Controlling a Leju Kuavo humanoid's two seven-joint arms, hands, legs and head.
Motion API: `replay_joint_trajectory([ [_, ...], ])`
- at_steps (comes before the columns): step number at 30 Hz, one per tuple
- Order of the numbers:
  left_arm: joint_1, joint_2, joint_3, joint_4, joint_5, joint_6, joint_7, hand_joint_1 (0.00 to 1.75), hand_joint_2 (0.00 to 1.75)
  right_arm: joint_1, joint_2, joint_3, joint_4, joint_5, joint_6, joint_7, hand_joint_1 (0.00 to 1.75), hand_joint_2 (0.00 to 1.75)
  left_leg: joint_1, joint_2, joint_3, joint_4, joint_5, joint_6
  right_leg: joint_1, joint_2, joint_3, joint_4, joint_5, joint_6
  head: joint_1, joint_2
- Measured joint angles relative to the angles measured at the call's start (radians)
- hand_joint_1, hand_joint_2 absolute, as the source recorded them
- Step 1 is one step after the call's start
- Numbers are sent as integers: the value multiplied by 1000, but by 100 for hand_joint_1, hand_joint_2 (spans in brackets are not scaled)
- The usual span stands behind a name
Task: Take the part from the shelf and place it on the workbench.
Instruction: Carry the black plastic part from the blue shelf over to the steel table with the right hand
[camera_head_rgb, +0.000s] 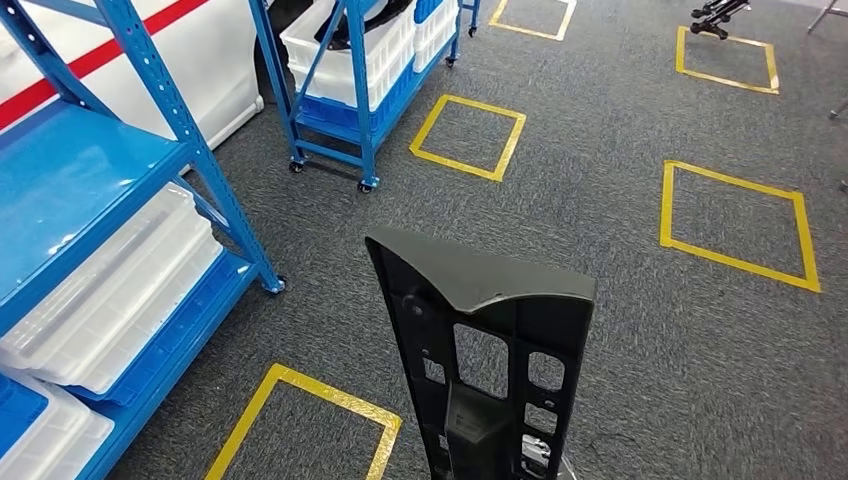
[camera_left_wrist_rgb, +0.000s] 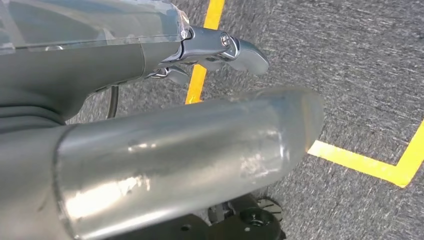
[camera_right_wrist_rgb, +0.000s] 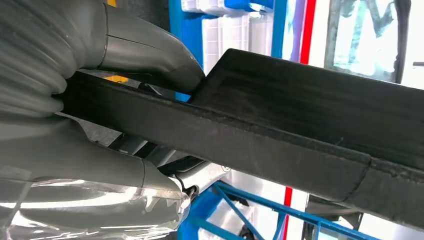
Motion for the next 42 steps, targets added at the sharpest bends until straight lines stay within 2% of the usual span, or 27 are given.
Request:
replay_joint_trajectory([
  [2, 1, 0, 0, 0, -1, -1, 0, 0, 0, -2, 1, 0, 1, 0, 0, 0, 175, 175, -3, 28, -4, -6, 7, 11, 3, -64, -44, 96, -59, 1, 0, 0],
  [4, 5, 1, 0, 0, -1, -1, 0, 0, 0, -3, 3, 0, 4, 0, 0, 0, 175, 175, -10, 58, -8, -6, 7, 14, 1, -89, -102, 225, -119, 2, 0, 0],
  [5, 5, 1, 0, 0, -1, -1, 0, 0, 0, -3, 3, 0, 6, 0, 0, 0, 175, 175, -13, 72, -9, -6, 7, 15, 1, -93, -115, 258, -126, 1, 0, 0],
  [6, 5, 1, 0, 0, -2, -1, 0, 0, 0, -2, 3, 0, 7, 0, 0, 1, 175, 175, -15, 86, -9, -6, 6, 16, 1, -96, -109, 254, -114, -2, 0, 0],
  [7, 3, 1, 0, 0, -2, -1, 0, 0, 0, -1, 3, 0, 8, 0, 0, 1, 175, 175, -17, 99, -8, -6, 5, 16, 4, -102, -83, 211, -87, -7, 0, 0],
  [9, 1, 1, 0, 0, -3, -2, 0, 0, 0, -3, 3, 0, 10, 0, 0, 1, 175, 175, -21, 121, -3, -5, 1, 14, 18, -149, -2, 71, -33, -24, 0, 0],
  [11, 0, -1, 0, 0, -3, -2, 0, 0, 0, -5, 3, 0, 10, 0, 0, 0, 175, 175, -24, 142, 1, -5, -5, 8, 34, -190, 43, -16, -16, -38, 0, 0],
  [12, 1, -1, 0, 0, -4, -2, 0, 0, 0, -6, 3, 0, 10, 0, -1, 0, 175, 175, -25, 155, 3, -5, -7, 4, 40, -191, 45, -26, -19, -41, 0, 0],
  [14, -1, -1, 0, 0, -4, -2, 0, 0, 0, -2, 3, 0, 10, 0, -1, 0, 175, 175, -24, 167, 8, -5, -12, -5, 37, -164, 45, -36, -11, -46, 0, 0],
  [16, -3, -1, 0, 0, -4, -2, 0, 0, 0, -2, 3, 0, 10, 0, -1, 0, 175, 175, -21, 120, -5, 38, -44, -17, 27, -137, 50, -50, -2, -51, 0, 0],
  [18, 1, -1, 0, 0, -5, -2, 1, 0, 0, -5, 3, 0, 10, 0, -1, 0, 175, 175, -16, 61, -55, 151, -106, -27, 21, -110, 51, -54, 2, -55, 0, 0],
  [20, 5, -1, 0, 0, -6, -1, 2, 0, 0, -6, 3, 0, 11, 0, -1, 1, 175, 175, -11, 46, -103, 251, -140, -34, 20, -80, 50, -51, 2, -56, 0, 0],
  [21, 6, -1, 0, 0, -6, -1, 3, 0, 0, -5, 3, 0, 11, 0, -1, 1, 175, 175, -8, 44, -108, 257, -128, -37, 19, -63, 50, -48, 2, -55, 0, 0],
  [22, 6, -1, 0, 0, -6, 0, 3, 0, 0, -4, 3, 0, 11, 0, -1, 1, 175, 175, -5, 40, -96, 225, -97, -39, 17, -47, 50, -44, 0, -53, 0, 0],
  [23, 6, 0, 0, 0, -6, 0, 3, 0, 0, -4, 3, 0, 11, 0, -1, 1, 175, 175, -1, 26, -72, 166, -57, -42, 14, -32, 49, -37, -3, -48, 0, 0],
  [24, 5, 0, 0, 0, -6, 0, 3, 0, 0, -3, 3, 0, 11, 0, -1, 1, 175, 175, 3, -3, -47, 106, -29, -43, 12, -19, 46, -29, -7, -43, 0, 0],
  [26, 5, 1, 0, 0, -7, 0, 3, 0, 0, -5, 3, 0, 11, 0, -1, 1, 175, 175, 9, -54, -19, 33, -7, -39, 10, 7, 32, -12, -11, -30, 0, 0],
  [27, 5, 1, 0, 0, -8, 0, 3, 0, 0, -5, 3, 0, 11, 0, -1, 1, 175, 175, 7, -64, -17, 27, -12, -33, 8, 20, 24, -8, -9, -23, 0, 0],
  [29, 4, 0, 0, 0, -12, 0, 3, 0, 0, -2, 6, 0, 11, 0, -2, 1, 175, 175, 4, -40, -16, 20, -6, -17, 4, 41, 15, -10, -2, -10, 0, 0],
  [31, 2, -1, 0, 0, -14, 0, 3, 0, 0, 0, 9, 0, 11, 0, -3, 1, 175, 175, 5, -11, -13, 8, 2, -2, 6, 1, -3, 21, -21, -3, 0, 0],
  [33, 3, 0, 0, 0, -15, 0, 2, 0, 0, -1, 10, 0, 11, 0, -4, 0, 175, 175, 1, 19, -12, 1, 6, 6, 8, -67, -52, 122, -76, 1, 0, 0],
  [35, 6, 1, 0, 0, -15, 0, 2, 0, 0, -2, 11, 0, 12, 0, -4, 1, 175, 175, -4, 51, -13, 1, 4, 9, 6, -92, -110, 239, -123, 3, 0, 0],
  [36, 7, 1, 0, 0, -15, 0, 2, 0, 0, -2, 12, 0, 12, -1, -4, 1, 175, 175, -7, 66, -13, 1, 3, 10, 5, -96, -121, 264, -124, 3, 0, 0],
  [37, 6, 2, 0, 0, -15, 0, 2, 0, 0, -1, 12, 0, 13, -1, -4, 1, 175, 175, -8, 80, -12, 1, 1, 10, 6, -99, -112, 248, -107, 1, 0, 0],
  [38, 4, 2, 0, 0, -15, 0, 2, 0, 0, 0, 12, 0, 13, -1, -4, 1, 175, 175, -9, 93, -10, 1, -1, 10, 8, -107, -82, 194, -75, -4, 0, 0],
  [40, 2, 1, 0, 0, -15, 0, 2, 0, 0, -1, 12, 0, 13, 0, -4, 1, 175, 175, -13, 114, -3, 1, -6, 5, 21, -151, -4, 55, -21, -19, 0, 0],
  [42, 1, 0, 0, 0, -16, 0, 2, 0, 0, -3, 12, 0, 13, 0, -4, 1, 175, 175, -15, 133, 2, 0, -12, -2, 35, -180, 30, -14, -9, -32, 0, 0],
])
